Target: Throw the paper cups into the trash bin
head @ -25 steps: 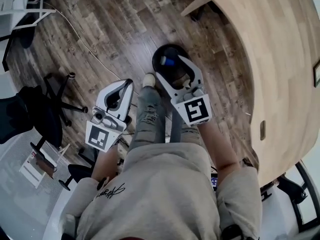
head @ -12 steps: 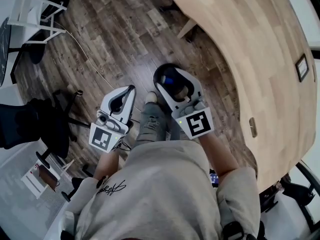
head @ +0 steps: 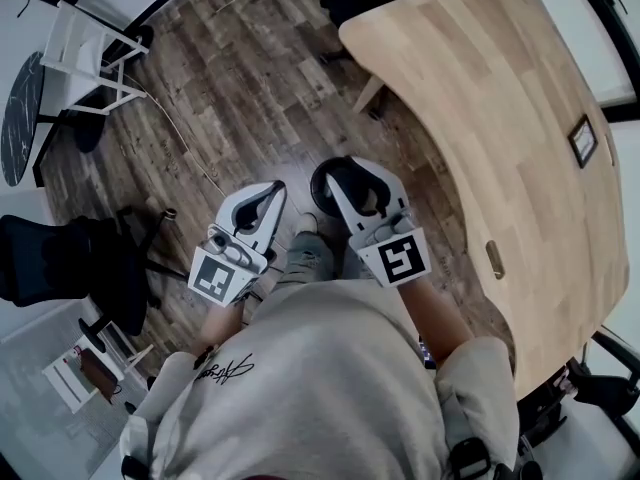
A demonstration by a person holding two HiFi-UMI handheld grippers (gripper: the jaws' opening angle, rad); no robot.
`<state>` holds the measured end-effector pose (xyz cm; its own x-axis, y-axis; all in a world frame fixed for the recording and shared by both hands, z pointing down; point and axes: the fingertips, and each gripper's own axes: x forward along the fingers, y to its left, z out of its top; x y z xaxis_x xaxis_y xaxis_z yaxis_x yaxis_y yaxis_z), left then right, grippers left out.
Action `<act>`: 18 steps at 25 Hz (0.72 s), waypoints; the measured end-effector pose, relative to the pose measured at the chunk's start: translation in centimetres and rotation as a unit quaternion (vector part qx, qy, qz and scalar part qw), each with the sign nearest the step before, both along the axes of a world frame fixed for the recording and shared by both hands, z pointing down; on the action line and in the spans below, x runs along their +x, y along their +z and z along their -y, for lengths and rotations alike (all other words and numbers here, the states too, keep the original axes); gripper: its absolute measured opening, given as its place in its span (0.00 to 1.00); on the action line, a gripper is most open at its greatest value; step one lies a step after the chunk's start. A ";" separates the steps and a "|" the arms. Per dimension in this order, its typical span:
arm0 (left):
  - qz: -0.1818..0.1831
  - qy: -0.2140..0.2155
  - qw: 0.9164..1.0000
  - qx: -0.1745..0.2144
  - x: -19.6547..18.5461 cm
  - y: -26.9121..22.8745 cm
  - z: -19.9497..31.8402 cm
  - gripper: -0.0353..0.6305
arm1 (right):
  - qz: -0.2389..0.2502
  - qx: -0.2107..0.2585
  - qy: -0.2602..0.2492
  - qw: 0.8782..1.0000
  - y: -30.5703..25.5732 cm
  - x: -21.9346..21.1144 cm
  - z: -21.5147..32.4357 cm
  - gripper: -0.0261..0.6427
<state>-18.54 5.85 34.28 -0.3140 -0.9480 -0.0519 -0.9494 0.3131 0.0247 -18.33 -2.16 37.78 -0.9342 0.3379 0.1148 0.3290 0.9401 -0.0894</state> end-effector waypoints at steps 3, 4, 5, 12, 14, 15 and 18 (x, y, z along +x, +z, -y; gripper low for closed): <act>0.005 0.002 1.000 -0.016 0.0 -0.7 0.2 0.06 | 0.008 0.000 0.007 1.000 -1.4 0.3 0.4 0.22; 0.007 0.003 1.000 -0.018 0.0 -1.0 0.3 0.06 | 0.009 0.001 0.010 1.000 -1.8 0.3 0.5 0.21; 0.010 0.005 1.000 -0.017 0.0 -1.3 0.3 0.06 | 0.012 0.003 0.012 1.000 -2.2 0.3 0.7 0.20; 0.024 0.013 1.000 -0.012 -0.3 -2.8 0.9 0.06 | 0.036 0.014 0.024 0.999 -4.5 0.3 1.5 0.14; 0.029 0.017 0.999 -0.008 -0.3 -3.4 0.9 0.06 | 0.042 0.018 0.030 0.999 -5.0 0.3 1.6 0.12; 0.034 0.021 0.999 -0.004 -0.3 -3.8 1.0 0.06 | 0.043 0.018 0.034 0.998 -5.2 0.3 1.7 0.10; 0.044 0.027 0.999 0.007 -0.2 -4.7 1.2 0.06 | 0.047 0.013 0.045 0.998 -5.6 0.5 2.1 0.07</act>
<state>-18.76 4.64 29.60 -0.2565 -0.9623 -0.0907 -0.9635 0.2620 -0.0556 -17.84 -4.25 32.17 -0.9678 0.2493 0.0337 0.2481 0.9680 -0.0371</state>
